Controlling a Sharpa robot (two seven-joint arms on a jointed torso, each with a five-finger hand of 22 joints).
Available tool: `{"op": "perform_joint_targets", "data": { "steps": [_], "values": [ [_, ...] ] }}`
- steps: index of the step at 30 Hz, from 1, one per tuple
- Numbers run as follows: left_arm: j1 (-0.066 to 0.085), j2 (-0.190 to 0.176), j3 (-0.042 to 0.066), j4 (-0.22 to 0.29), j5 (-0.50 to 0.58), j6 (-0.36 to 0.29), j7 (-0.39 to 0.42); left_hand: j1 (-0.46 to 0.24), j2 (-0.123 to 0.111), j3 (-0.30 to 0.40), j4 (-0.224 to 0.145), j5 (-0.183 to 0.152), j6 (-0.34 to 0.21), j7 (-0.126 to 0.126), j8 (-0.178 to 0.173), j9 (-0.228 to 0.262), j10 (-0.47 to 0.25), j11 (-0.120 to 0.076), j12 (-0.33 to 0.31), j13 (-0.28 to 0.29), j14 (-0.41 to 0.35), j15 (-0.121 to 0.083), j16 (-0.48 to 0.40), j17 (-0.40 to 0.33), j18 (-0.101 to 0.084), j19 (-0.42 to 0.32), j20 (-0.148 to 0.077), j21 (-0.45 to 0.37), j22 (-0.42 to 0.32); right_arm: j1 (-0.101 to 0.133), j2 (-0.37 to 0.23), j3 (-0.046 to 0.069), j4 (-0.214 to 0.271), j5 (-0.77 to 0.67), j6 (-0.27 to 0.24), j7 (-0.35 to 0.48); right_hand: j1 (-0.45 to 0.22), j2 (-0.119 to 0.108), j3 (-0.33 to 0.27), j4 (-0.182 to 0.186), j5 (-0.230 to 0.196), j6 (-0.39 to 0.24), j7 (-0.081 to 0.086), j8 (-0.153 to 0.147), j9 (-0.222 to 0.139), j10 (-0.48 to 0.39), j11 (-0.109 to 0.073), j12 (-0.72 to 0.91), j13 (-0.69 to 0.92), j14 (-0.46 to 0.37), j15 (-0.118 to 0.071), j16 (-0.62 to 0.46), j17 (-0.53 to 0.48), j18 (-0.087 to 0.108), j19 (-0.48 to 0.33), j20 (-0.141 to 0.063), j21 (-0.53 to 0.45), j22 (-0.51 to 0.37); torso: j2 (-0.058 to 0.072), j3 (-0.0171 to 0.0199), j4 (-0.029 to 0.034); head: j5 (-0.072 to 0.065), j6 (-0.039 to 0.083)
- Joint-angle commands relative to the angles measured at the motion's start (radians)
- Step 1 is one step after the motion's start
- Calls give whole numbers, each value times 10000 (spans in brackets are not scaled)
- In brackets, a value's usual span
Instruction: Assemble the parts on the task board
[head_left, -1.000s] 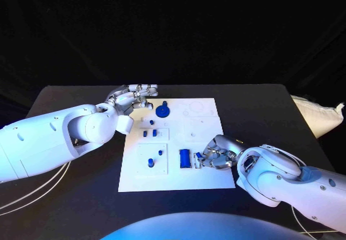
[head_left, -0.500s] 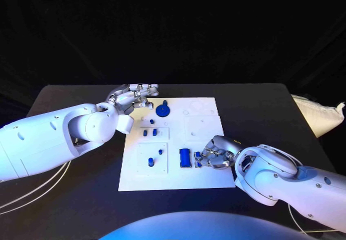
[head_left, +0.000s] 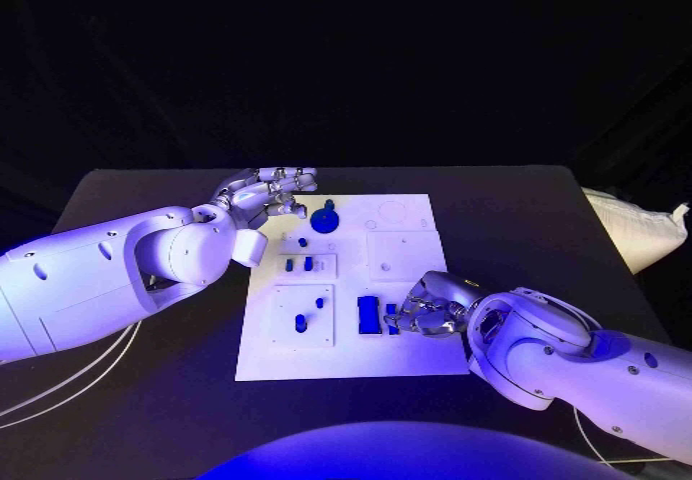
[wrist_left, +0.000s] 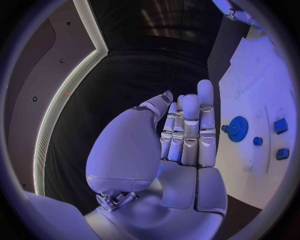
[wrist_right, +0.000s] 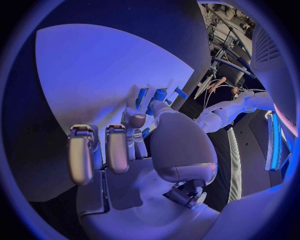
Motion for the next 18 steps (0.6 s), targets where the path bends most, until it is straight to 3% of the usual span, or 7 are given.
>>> {"op": "perform_joint_targets", "data": {
  "steps": [1,8,11,14,17,18],
  "values": [
    [-2,6,7,30,-51,242,-4,-40,57,-49,9,41,-56,-8,-24,-16,-72,-19,43,17,-64,2,-13,-9,93,-43,3,-38,-13,-11,5,-8,66,-227,131,42,-115,16,-61,-7,-49,51,-15,-5,17,61,-31,-34,-11,657,-38,41,780,-180,167,-74,8,1364,-5,1,-1,7,-10],
    [-2,-13,7,27,-56,265,-11,-50,57,-56,12,39,-67,-3,-25,-16,-89,-13,47,16,-82,7,-26,-37,91,-51,7,-44,-16,-33,-117,-5,150,-260,-284,120,584,27,-282,-294,-489,-4,3,-42,81,48,-24,6,1,644,-37,-13,717,-165,124,-78,-35,1310,-10,12,-4,25,-13],
    [-2,-11,7,-24,-56,252,19,-50,57,-56,12,39,-67,-3,-25,-16,-89,-13,47,16,-82,7,-26,-37,91,-51,7,-44,-16,-39,-229,6,220,61,-934,356,688,-9,-426,-269,-463,-241,94,-192,37,-92,48,-187,-94,575,13,-247,421,-95,-66,-52,-216,1048,-31,23,-27,14,30],
    [-2,-1,6,-90,-56,234,51,-50,57,-56,12,39,-67,-3,-25,-16,-89,-13,47,16,-82,7,-26,-37,91,-51,7,-44,-16,-23,-321,30,270,685,-1515,674,747,-47,-572,-198,-327,-570,215,-395,-58,-357,149,-810,-464,516,92,-447,183,-40,-221,2,-370,834,-55,6,-26,-9,54],
    [-11,39,5,-210,-9,175,100,-63,59,-65,17,36,-76,1,-24,-16,-103,-8,55,18,-97,13,-31,-49,90,-61,12,-51,-20,118,-454,63,216,2164,-2271,1448,925,-43,-788,-113,-239,-916,363,-597,-225,-871,284,-2147,-1316,395,216,-875,-312,60,-492,114,-660,447,-126,-13,-32,-38,130],
    [-20,60,4,-260,21,146,122,-85,62,-78,29,31,-77,3,-19,-14,-111,-4,66,20,-121,19,-50,-90,88,-71,17,-58,-24,213,-484,70,112,2774,-2482,1833,1013,-27,-844,-107,-204,-979,394,-626,-271,-1007,315,-2496,-1552,347,228,-1051,-510,102,-611,148,-791,276,-167,-24,-18,-61,221]
  ]
}}
